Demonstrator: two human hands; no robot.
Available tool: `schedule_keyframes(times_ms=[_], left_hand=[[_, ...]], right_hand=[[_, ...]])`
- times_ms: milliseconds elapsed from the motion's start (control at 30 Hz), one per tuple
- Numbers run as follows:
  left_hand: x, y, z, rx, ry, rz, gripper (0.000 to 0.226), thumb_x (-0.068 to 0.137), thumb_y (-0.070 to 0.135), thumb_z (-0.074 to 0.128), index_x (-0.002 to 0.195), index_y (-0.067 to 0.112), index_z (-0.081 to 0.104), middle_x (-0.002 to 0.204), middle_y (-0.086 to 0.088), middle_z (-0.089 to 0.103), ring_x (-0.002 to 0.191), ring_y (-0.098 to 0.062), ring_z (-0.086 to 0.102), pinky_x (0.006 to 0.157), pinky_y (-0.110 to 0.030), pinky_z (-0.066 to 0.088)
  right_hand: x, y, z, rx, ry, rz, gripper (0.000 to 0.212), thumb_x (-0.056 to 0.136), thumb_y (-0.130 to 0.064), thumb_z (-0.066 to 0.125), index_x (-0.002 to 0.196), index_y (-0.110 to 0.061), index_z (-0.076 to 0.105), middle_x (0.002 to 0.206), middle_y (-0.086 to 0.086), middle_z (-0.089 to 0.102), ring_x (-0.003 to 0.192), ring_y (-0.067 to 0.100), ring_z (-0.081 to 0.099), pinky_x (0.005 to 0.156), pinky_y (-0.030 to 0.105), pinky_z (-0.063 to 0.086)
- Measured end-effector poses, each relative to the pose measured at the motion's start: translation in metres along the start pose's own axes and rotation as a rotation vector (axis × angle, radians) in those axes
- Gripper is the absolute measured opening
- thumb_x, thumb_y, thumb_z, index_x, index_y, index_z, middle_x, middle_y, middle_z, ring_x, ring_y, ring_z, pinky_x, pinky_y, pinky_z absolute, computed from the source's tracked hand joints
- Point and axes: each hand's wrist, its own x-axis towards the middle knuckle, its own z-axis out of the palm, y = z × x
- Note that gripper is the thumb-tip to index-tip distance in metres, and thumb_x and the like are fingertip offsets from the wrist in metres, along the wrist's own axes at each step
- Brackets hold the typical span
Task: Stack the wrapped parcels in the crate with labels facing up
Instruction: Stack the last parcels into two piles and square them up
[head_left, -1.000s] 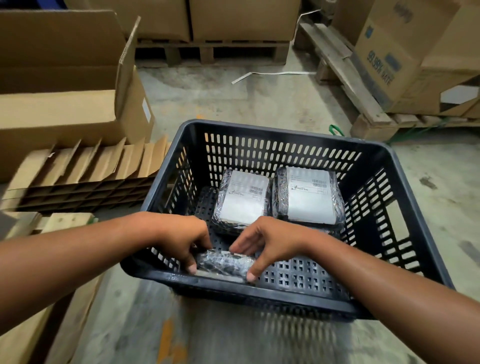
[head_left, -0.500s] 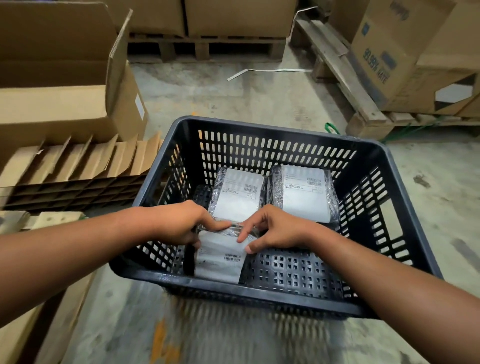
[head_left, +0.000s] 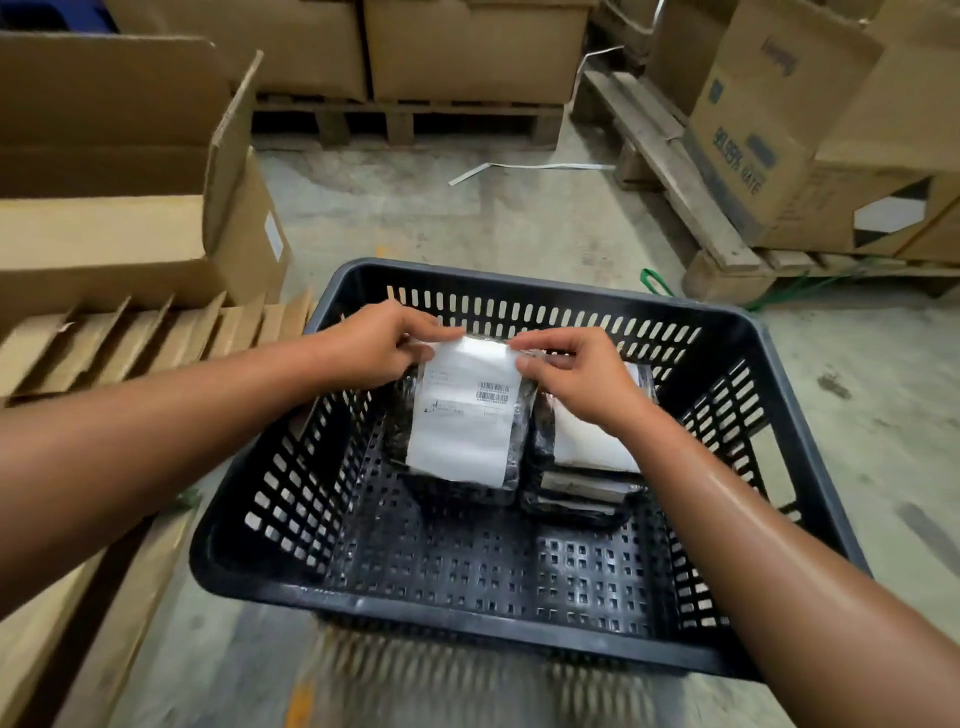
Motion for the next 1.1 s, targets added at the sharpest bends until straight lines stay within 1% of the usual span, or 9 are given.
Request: schedule_keyframes(times_ms=[67,133,200,300,400,533,800,967,1100], left_hand=[[0.003,-0.008,0.015,0.049,0.06,-0.086,0.052,0.097,0.016,0.064,0.145,0.031,0.052,0.163,-0.007,0.028,0.148,-0.029,0.029,0.12,-0.04,0.024],[0.003,-0.015,0.025,0.164,-0.111,-0.139,0.085,0.089,0.036,0.074,0.158,0.023,0.026,0.168,-0.009,0.001,0.151,-0.03,0.019,0.123,-0.041,0.02],[0.002,-0.019,0.032,0.262,-0.316,-0.091,0.131,0.071,0.054,0.083,0.16,0.013,-0.003,0.167,-0.008,-0.017,0.153,-0.025,0.004,0.125,-0.038,0.012],[-0.001,-0.022,0.051,0.297,-0.337,-0.108,0.155,0.06,0.051,0.091,0.154,0.011,-0.025,0.161,-0.012,-0.032,0.151,-0.03,-0.017,0.124,-0.041,0.0],[0.007,-0.022,0.053,0.207,-0.297,-0.227,0.162,0.052,0.046,0.097,0.155,0.017,-0.025,0.163,-0.02,-0.024,0.151,-0.042,-0.002,0.123,-0.043,0.009],[0.015,-0.027,0.046,0.125,-0.242,-0.122,0.163,0.037,0.055,0.096,0.16,0.016,-0.004,0.161,-0.009,0.024,0.142,-0.026,0.035,0.118,-0.032,0.03],[0.02,-0.029,0.062,0.12,-0.199,-0.132,0.165,0.033,0.065,0.092,0.158,0.009,0.0,0.151,-0.013,0.032,0.134,-0.03,0.041,0.103,-0.023,0.035],[0.019,-0.03,0.061,0.097,-0.23,-0.145,0.168,0.038,0.065,0.092,0.158,0.01,-0.012,0.164,-0.012,0.012,0.145,-0.029,0.03,0.117,-0.029,0.028],[0.018,-0.034,0.067,0.039,-0.214,-0.182,0.166,0.045,0.057,0.094,0.155,0.013,-0.023,0.166,-0.005,-0.022,0.152,-0.025,0.013,0.116,-0.023,0.013]], right_hand=[[0.0,0.008,0.01,-0.168,0.1,-0.033,0.026,0.094,-0.01,0.075,0.117,-0.021,0.077,0.13,0.005,0.072,0.111,0.018,0.071,0.101,0.036,0.056],[-0.001,0.015,0.014,-0.407,0.05,-0.141,0.04,0.092,-0.016,0.078,0.131,-0.016,0.07,0.141,0.007,0.065,0.129,0.021,0.06,0.114,0.042,0.046],[-0.004,0.018,0.016,-0.573,-0.101,-0.164,0.071,0.086,-0.039,0.081,0.147,-0.016,0.054,0.156,0.007,0.051,0.145,0.023,0.044,0.122,0.055,0.03],[-0.009,0.025,0.023,-0.743,-0.271,-0.109,0.117,0.075,-0.075,0.071,0.162,-0.016,0.022,0.171,0.005,0.019,0.157,0.023,0.016,0.117,0.077,-0.002],[-0.008,0.029,0.023,-0.819,-0.259,-0.056,0.134,0.066,-0.091,0.059,0.164,-0.016,0.007,0.174,0.006,-0.001,0.159,0.022,-0.002,0.11,0.077,-0.017],[-0.005,0.034,0.019,-0.951,-0.342,0.024,0.16,0.046,-0.104,0.052,0.162,-0.016,-0.013,0.17,0.005,-0.023,0.153,0.033,-0.027,0.105,0.083,-0.019],[0.003,0.032,0.01,-0.953,-0.389,0.131,0.162,0.048,-0.089,0.075,0.161,-0.022,-0.019,0.168,0.004,-0.029,0.149,0.04,-0.034,0.112,0.079,-0.013],[0.005,0.038,0.011,-0.949,-0.403,0.104,0.161,0.049,-0.09,0.073,0.159,-0.02,-0.022,0.167,-0.004,-0.031,0.147,0.04,-0.035,0.11,0.079,-0.017],[0.0,0.047,0.015,-0.971,-0.377,0.05,0.159,0.048,-0.104,0.052,0.158,-0.019,-0.026,0.164,-0.002,-0.037,0.142,0.04,-0.043,0.107,0.082,-0.018]])
